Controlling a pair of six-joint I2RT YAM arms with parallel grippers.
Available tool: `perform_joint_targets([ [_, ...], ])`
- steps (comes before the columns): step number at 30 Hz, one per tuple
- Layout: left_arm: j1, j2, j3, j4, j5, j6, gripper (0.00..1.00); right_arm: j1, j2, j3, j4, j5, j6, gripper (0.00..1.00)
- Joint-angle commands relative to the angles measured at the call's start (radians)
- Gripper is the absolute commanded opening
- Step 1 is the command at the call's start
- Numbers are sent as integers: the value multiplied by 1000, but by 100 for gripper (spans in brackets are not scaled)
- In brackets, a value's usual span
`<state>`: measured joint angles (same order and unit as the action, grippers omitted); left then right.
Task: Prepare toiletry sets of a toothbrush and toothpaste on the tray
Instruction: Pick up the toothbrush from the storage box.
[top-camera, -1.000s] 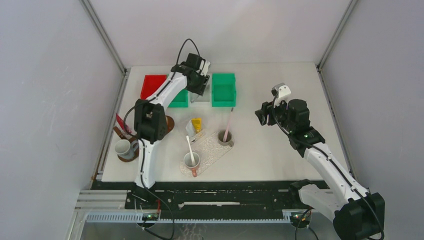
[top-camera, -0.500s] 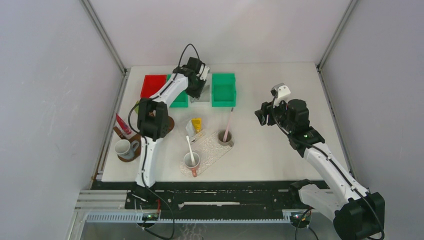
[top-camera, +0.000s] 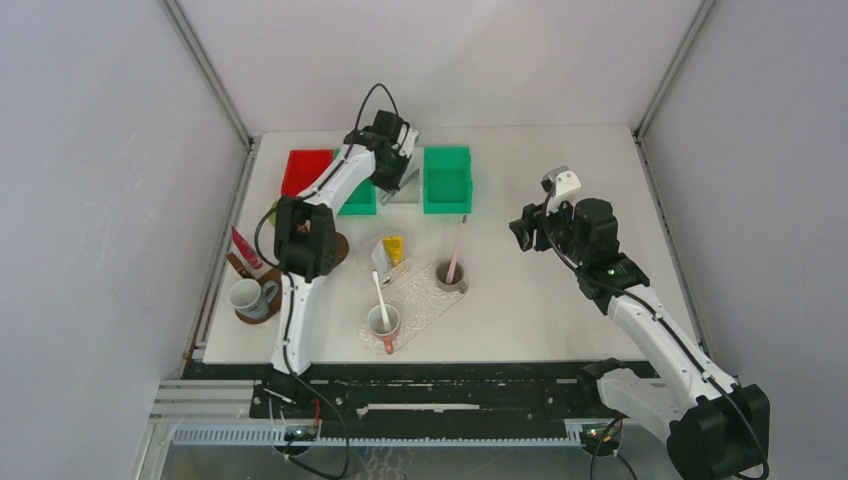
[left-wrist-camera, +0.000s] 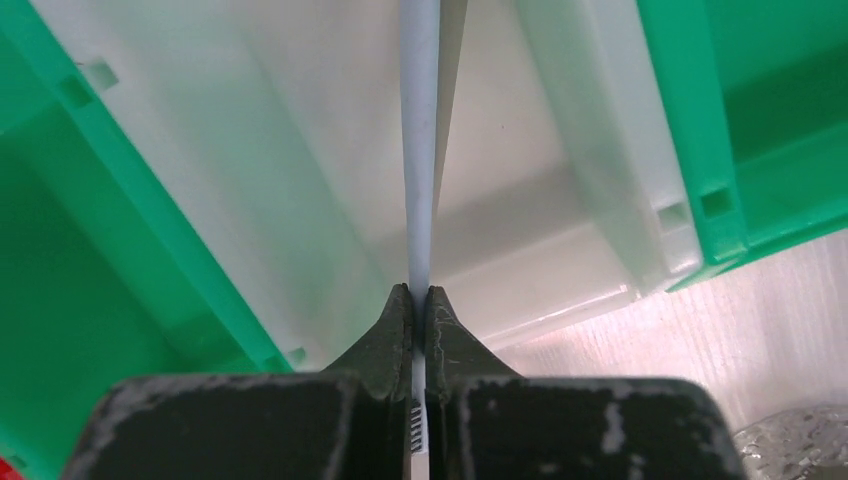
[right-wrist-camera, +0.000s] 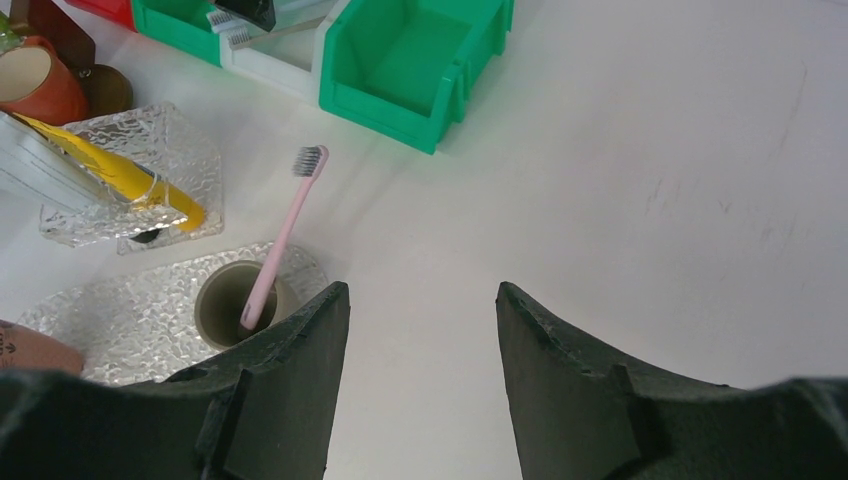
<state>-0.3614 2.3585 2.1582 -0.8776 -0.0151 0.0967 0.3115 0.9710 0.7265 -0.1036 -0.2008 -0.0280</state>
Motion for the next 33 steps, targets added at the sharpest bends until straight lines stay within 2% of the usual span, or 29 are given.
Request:
perform_joint_targets([
  [1, 3, -130, 66, 13, 0, 2, 0, 7, -2, 1, 45, -8, -10, 64],
  [8, 4, -226, 17, 6, -6, -3, 0, -1, -9, 1, 29, -95, -40, 64],
  [15, 1, -453, -149, 55, 63, -50, 0, -22, -30, 32, -135, -460, -247, 67],
  [20, -4, -641, -370, 184, 300, -205, 0, -33, -52, 57, -239, -680, -378, 69],
  [27, -71, -912, -824, 638, 690, -531, 0, -64, -111, 57, -300, -862, -466, 69],
  [30, -140, -982, -940, 732, 722, -600, 0, -84, -146, 57, -342, -942, -532, 70],
  [33, -215, -1033, -1016, 739, 717, -601, 0, -100, -171, 44, -366, -1018, -596, 70],
])
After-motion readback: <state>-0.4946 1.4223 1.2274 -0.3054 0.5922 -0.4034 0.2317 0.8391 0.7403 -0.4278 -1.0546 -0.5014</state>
